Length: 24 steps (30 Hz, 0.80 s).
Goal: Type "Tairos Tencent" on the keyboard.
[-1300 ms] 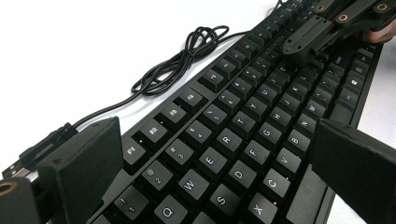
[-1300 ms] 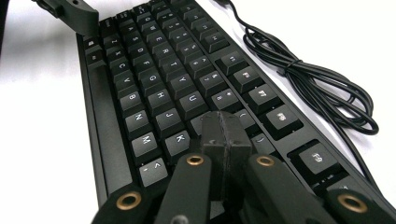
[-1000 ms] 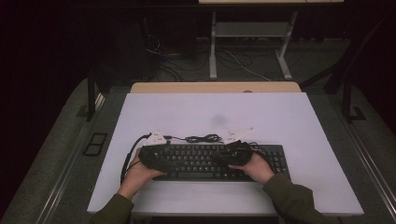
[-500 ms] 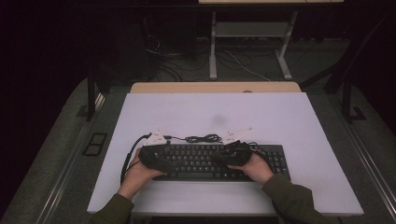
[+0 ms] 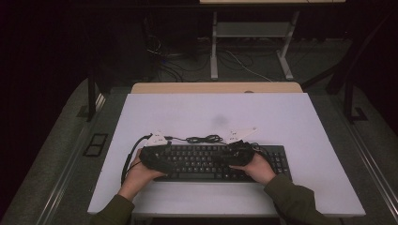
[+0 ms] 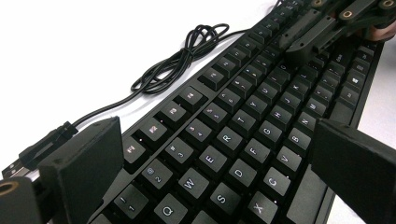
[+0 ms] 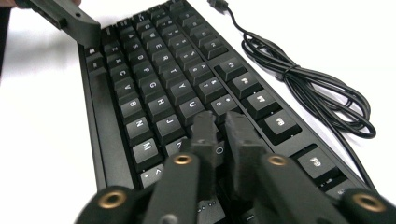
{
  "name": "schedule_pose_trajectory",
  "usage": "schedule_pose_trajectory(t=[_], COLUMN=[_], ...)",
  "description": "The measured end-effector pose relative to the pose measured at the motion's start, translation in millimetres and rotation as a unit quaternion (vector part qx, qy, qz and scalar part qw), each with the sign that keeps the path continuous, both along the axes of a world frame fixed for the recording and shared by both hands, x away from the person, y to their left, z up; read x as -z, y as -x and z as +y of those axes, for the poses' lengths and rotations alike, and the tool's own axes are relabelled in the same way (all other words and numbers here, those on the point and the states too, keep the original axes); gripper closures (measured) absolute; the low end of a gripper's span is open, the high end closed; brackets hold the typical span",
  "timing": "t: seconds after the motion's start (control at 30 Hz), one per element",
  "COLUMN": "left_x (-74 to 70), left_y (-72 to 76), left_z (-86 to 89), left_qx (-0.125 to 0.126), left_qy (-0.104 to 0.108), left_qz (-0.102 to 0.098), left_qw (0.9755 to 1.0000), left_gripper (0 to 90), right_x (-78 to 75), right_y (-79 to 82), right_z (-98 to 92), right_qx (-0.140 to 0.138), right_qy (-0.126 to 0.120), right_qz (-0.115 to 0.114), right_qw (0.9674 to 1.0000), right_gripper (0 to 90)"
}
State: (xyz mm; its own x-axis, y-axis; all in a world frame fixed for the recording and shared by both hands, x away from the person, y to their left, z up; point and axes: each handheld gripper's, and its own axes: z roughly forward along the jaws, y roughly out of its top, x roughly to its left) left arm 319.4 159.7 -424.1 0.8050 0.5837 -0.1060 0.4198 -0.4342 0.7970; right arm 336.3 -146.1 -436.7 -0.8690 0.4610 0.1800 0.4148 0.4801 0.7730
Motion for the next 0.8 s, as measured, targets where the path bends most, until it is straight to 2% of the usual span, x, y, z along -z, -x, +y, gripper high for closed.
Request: schedule_pose_trajectory(t=[0.2,0.4,0.5,0.63,0.8], left_x=[0.0,-1.8,-2.4,-3.7,-5.5], left_y=[0.0,1.2,2.8,4.5,5.8], left_z=[0.2,-1.7,-2.9,-2.1,3.0], left_qx=[-0.001,0.001,0.005,0.003,-0.004], left_qy=[0.002,0.006,0.004,0.009,0.015], left_qz=[0.0,-0.002,-0.004,-0.005,-0.009], left_qw=[1.0,1.0,1.0,0.9999,0.9998], left_gripper=[3.1,4.4,5.5,6.9,12.5], right_x=[-2.6,-1.2,0.3,1.0,-0.1], right_y=[-0.7,-1.2,-1.4,-2.1,-2.7], right_z=[-3.1,-5.7,-6.9,-7.5,-8.6], right_qx=[0.006,0.012,0.014,0.024,0.027], right_qy=[-0.015,-0.026,-0.031,-0.036,-0.044], right_qz=[-0.001,-0.002,-0.007,-0.017,-0.017], right_qw=[0.9999,0.9996,0.9994,0.9989,0.9985], right_gripper=[61.8,37.5,28.7,22.0,20.6])
